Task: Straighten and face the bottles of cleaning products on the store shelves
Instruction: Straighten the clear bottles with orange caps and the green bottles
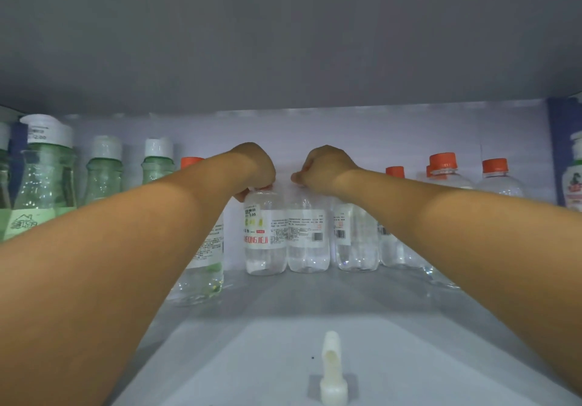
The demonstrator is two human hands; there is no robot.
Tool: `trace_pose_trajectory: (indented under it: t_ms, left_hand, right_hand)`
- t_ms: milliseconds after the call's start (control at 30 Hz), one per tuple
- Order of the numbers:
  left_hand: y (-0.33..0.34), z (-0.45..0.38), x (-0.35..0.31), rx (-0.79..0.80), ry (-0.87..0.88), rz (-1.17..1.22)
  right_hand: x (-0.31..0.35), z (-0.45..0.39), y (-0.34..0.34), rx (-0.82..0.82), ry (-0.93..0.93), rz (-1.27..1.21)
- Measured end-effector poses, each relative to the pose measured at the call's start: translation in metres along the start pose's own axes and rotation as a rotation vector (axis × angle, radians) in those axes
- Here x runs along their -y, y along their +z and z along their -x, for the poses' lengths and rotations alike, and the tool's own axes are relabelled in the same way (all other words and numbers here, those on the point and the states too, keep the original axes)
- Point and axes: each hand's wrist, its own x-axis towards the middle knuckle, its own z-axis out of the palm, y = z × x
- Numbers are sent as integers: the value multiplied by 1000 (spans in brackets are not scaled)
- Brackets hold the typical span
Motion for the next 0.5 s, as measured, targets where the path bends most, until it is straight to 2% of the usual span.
trace_pose_trajectory:
  t_ms: [200,367,500]
  left_hand:
    - [3,3,5,-82,7,-110]
    - [-4,4,12,8,-29,74]
    - [-3,7,13,37,-10,77]
  right_hand:
    - [-8,1,-4,74,-14,-269]
    - [-6,3,-3,3,22,-148]
    - [-3,6,-1,9,27,-115]
